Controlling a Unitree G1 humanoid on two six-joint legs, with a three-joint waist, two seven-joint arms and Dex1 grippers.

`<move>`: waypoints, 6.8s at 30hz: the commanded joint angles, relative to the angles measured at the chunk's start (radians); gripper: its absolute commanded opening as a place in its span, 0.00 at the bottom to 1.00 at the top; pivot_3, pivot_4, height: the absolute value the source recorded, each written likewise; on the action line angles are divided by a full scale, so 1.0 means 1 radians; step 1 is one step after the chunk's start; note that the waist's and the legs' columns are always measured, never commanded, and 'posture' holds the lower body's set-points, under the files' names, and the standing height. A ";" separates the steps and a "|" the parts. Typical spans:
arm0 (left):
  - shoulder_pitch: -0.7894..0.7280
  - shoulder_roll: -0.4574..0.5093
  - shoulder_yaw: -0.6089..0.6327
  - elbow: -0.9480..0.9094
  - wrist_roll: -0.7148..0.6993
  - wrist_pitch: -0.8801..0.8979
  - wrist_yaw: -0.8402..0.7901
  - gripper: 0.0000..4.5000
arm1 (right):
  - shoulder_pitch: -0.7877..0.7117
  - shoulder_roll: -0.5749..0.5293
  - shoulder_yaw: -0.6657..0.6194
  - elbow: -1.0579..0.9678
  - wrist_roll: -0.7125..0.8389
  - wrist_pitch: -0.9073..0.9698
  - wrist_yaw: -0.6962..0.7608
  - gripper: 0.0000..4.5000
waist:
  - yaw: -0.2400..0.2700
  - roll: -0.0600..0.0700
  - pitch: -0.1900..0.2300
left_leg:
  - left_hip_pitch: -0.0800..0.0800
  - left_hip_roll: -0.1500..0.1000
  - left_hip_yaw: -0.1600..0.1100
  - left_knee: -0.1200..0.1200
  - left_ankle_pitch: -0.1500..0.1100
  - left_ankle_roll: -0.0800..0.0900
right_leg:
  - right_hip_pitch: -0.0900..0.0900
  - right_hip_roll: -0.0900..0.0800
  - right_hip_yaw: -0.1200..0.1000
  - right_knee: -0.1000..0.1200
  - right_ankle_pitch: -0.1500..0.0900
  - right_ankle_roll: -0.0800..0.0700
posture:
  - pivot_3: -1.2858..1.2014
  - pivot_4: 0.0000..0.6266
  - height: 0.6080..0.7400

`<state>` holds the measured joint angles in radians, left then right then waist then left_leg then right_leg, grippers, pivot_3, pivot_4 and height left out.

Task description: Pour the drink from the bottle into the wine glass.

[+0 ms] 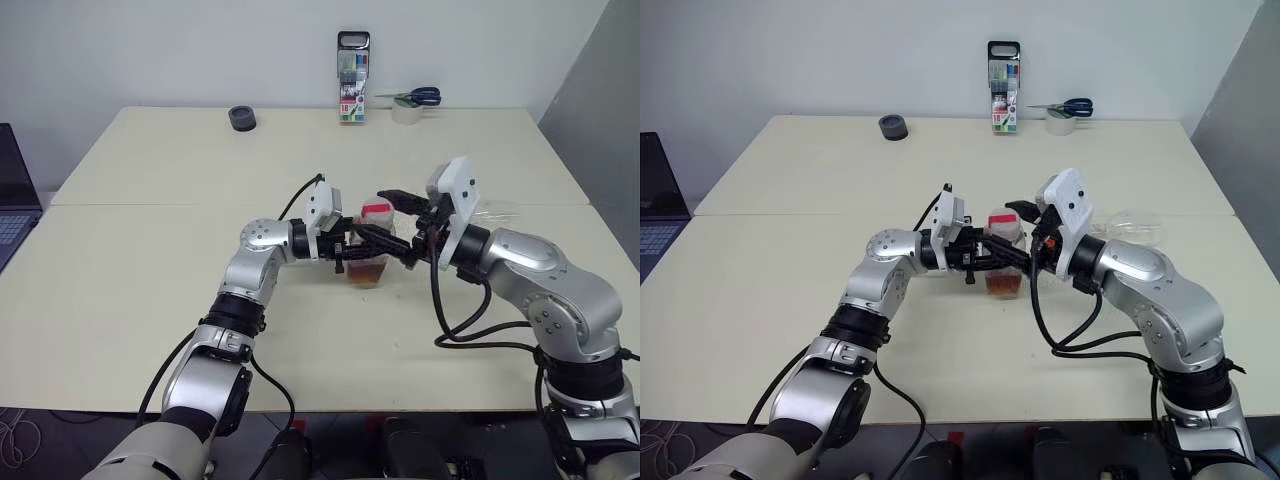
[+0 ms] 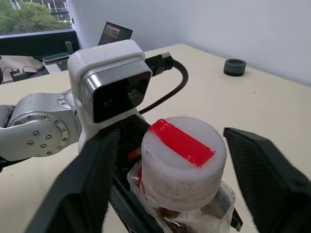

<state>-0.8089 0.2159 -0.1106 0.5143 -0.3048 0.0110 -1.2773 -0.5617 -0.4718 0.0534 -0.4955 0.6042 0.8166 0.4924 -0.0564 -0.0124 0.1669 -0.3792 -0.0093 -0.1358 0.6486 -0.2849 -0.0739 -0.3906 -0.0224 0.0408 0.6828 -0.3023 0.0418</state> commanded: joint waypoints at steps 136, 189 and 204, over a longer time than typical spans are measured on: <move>0.731 0.231 0.325 -0.476 0.026 0.068 0.789 1.00 | 0.303 0.146 0.083 -0.084 -0.264 -0.071 -0.032 1.00 | 0.006 -0.003 -0.002 | -0.002 0.001 0.003 0.000 0.000 0.000 | -0.013 -0.001 0.001 0.014 0.002 -0.003 | 0.52 0.24 1.00; 0.226 0.433 -0.032 -0.408 -0.024 0.165 -0.098 1.00 | -0.307 0.442 -0.738 1.164 0.263 -0.439 -0.571 0.63 | -0.032 0.002 0.001 | -0.001 0.002 0.009 -0.003 0.001 0.001 | -0.014 0.002 0.006 0.015 0.003 -0.005 | 0.52 0.24 1.00; 0.294 0.468 -0.010 -0.435 -0.011 0.170 -0.072 1.00 | -0.136 0.383 -0.315 0.937 -0.074 -0.478 -0.366 0.06 | -0.033 0.004 0.000 | -0.001 0.002 0.008 -0.003 0.002 0.002 | -0.014 0.002 0.006 0.015 0.003 -0.005 | 0.52 0.24 1.00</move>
<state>-0.5265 0.6663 -0.1489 0.1107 -0.3122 0.1866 -1.3595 -0.7428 -0.0729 -0.3626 0.4950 0.6433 0.3545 0.0863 -0.0892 -0.0082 0.1667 -0.3797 -0.0073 -0.1284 0.6458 -0.2832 -0.0723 -0.4044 -0.0206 0.0464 0.6984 -0.2996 0.0366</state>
